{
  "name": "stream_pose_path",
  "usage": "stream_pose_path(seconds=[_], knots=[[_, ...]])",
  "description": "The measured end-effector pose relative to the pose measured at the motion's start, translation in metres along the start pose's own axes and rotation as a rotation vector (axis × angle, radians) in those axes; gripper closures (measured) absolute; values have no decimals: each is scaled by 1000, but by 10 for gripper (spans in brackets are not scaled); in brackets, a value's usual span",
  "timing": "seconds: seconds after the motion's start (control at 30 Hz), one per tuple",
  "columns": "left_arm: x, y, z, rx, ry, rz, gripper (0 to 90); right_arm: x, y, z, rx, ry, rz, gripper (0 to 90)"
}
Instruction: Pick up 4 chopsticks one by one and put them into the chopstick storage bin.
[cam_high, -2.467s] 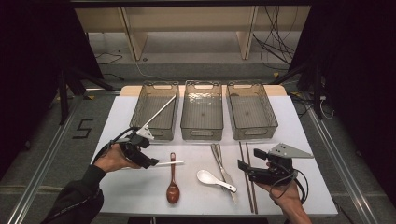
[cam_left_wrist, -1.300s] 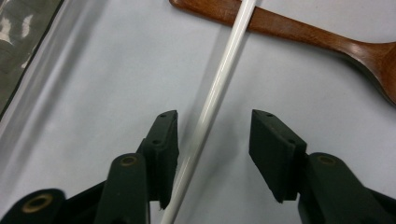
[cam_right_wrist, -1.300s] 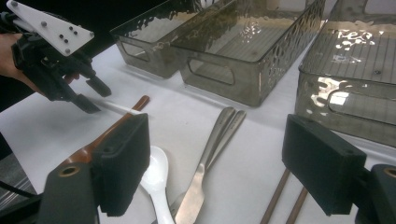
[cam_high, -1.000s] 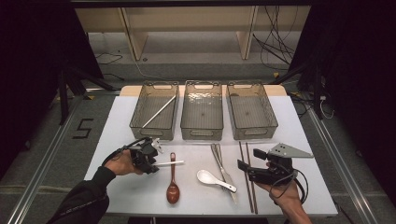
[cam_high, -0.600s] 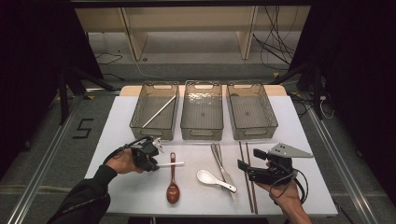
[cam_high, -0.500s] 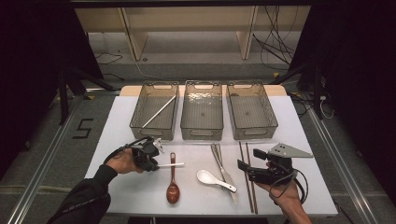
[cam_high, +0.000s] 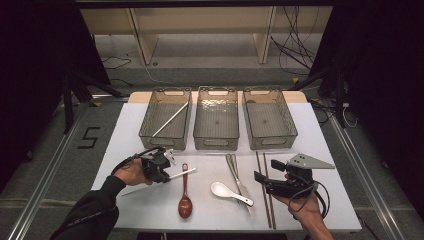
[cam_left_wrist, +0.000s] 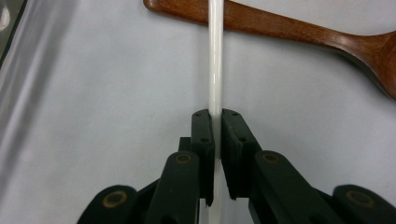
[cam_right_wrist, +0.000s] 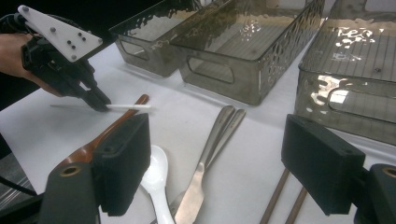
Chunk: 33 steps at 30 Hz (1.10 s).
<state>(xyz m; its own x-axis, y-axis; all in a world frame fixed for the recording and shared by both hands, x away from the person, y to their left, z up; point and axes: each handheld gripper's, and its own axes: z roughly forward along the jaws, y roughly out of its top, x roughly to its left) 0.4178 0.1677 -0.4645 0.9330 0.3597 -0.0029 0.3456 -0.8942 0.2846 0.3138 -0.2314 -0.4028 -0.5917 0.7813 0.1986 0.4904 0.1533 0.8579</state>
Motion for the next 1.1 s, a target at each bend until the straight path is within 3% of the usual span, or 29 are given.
stream_pose_path(seconds=[0.2, 0.4, 0.73, 0.97, 1.1], knots=[[2, 0, -3, -5, 16, -20, 844, 0, 0, 0, -2, 0, -2, 249], [2, -1, -16, -43, 18, -44, 846, 0, 0, -1, -2, -1, -2, 249], [10, -1, -50, -219, 59, -115, 846, -1, 0, 0, -1, -2, 3, 249], [19, -3, -69, -371, 108, -216, 845, -2, -1, 0, -1, -5, 5, 249], [28, 2, -79, -422, 139, -254, 845, -1, 0, 0, -1, -5, 4, 249]])
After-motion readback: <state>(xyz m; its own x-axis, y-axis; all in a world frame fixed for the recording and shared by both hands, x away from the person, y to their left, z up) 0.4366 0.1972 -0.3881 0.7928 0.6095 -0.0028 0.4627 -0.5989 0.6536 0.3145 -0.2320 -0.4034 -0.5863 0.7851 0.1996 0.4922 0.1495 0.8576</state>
